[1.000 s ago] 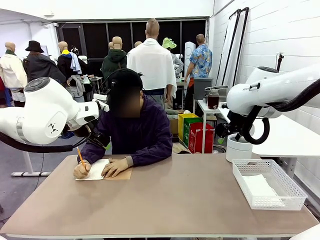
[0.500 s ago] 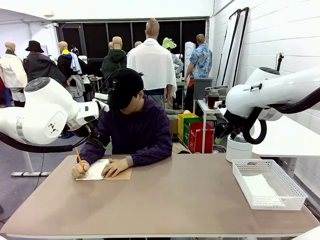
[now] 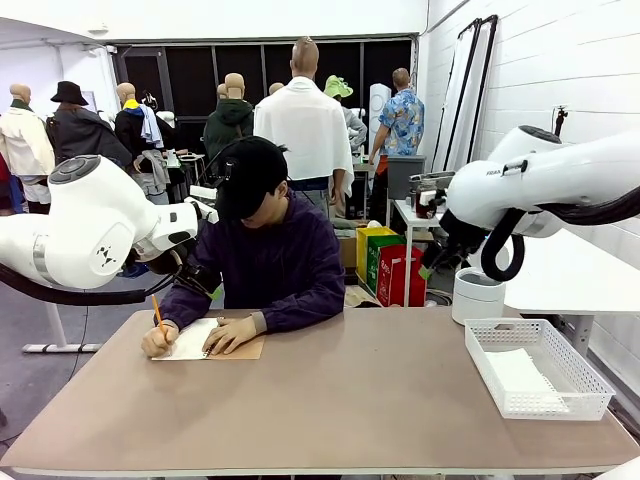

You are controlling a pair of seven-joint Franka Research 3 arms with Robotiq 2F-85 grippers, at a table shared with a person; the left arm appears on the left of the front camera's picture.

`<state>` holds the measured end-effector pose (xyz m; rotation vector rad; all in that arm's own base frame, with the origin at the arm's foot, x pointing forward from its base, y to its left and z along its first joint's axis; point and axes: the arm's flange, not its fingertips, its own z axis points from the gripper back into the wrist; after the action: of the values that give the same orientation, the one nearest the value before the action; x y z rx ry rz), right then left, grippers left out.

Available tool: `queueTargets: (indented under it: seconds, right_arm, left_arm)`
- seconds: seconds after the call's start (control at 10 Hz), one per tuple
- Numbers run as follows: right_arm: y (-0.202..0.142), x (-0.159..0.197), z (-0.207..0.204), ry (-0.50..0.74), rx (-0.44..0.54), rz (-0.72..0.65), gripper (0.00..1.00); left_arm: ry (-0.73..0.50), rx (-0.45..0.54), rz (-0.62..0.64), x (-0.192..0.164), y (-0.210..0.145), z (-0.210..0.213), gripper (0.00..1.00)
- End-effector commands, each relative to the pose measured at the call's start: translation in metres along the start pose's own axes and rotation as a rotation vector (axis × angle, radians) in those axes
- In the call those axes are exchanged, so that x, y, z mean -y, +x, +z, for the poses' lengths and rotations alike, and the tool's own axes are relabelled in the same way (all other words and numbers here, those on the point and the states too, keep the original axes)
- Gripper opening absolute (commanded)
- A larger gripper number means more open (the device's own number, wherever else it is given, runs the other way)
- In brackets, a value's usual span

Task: Sort the paper based on its condition.
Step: If a person hands you a paper, place it in the Organizing basket , and if it's crumpled, put it in the Trash can.

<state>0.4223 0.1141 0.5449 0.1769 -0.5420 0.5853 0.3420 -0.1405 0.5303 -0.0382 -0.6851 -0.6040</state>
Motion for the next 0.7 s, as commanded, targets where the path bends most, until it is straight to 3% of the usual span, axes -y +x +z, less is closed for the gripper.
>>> queueTargets:
  seconds: [0.0, 0.6]
  right_arm:
    - [-0.012, -0.014, 0.005, 0.097, 0.098, 0.103, 1.00]
    - [-0.038, -0.050, 0.026, 0.191, 0.236, 0.283, 1.00]
  left_arm:
    - [0.001, -0.001, 0.000, -0.001, 0.000, 0.000, 1.00]
    - [0.001, -0.001, 0.000, -0.001, 0.000, 0.000, 1.00]
